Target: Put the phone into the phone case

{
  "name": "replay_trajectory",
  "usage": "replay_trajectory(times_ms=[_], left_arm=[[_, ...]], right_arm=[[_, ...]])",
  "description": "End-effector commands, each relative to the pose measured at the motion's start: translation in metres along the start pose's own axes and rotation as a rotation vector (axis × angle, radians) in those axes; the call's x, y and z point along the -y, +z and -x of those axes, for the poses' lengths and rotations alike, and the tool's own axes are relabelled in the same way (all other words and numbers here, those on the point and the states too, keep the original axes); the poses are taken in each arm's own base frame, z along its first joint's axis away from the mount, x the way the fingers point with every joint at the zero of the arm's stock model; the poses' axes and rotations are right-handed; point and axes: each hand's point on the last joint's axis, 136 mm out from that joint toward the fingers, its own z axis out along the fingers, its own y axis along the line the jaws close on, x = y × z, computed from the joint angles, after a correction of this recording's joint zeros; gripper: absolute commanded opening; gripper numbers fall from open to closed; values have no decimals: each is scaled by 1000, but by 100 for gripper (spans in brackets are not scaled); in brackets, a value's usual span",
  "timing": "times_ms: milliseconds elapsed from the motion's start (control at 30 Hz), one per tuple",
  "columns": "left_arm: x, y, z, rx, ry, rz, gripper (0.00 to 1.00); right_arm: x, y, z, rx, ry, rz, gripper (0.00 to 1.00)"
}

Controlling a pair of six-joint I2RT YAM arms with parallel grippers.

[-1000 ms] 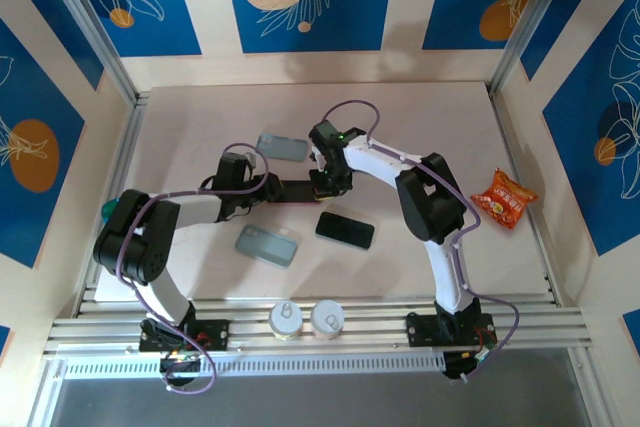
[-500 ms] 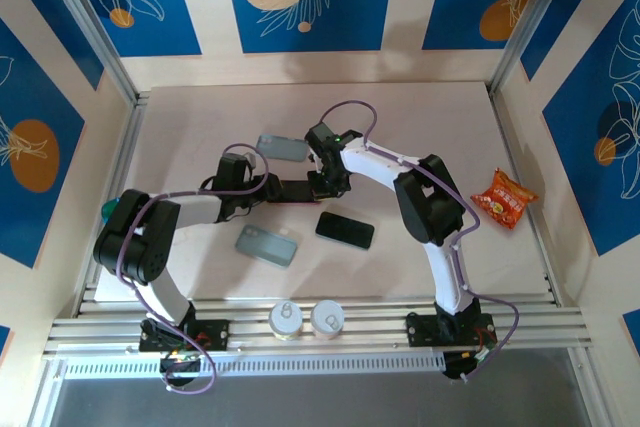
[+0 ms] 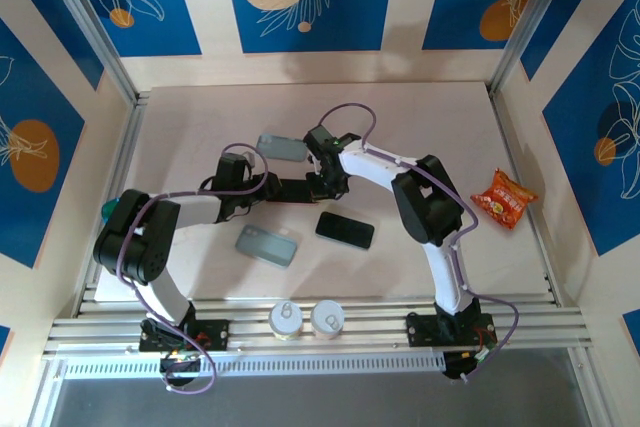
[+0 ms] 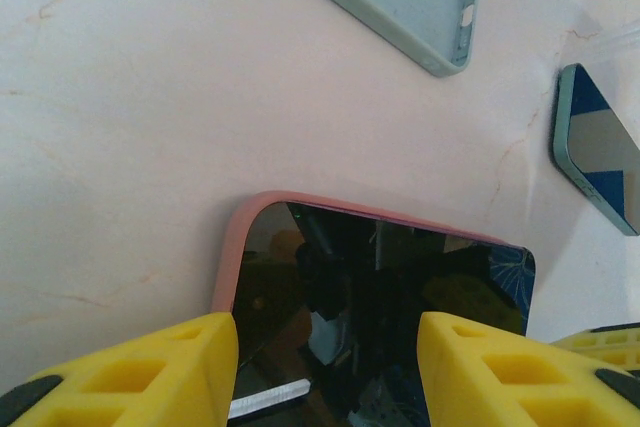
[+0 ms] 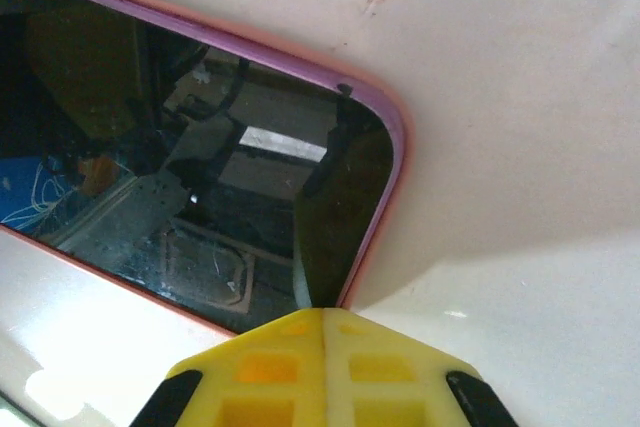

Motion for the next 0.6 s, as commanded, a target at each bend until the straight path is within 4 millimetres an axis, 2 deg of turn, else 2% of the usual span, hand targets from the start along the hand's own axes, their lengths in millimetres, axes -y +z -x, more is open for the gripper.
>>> replay_trajectory(times_ms=[0, 133, 267, 367, 567], left_arm=[[-10, 6, -21, -65, -2, 14, 51], [-10, 7, -21, -67, 0, 17, 51], [-9, 9, -20, -69, -2, 15, 51], [-8, 9, -18, -70, -1, 14, 51], [-4, 4, -9, -51, 22, 30, 51]], right_arm=[[22, 126, -134, -428, 2, -81, 0], [20, 124, -133, -426, 12, -68, 0], [4, 103, -115, -372, 71, 47, 0], [-10, 71, -89, -294, 114, 152, 0], [-22, -20, -18, -65, 122, 299, 0]])
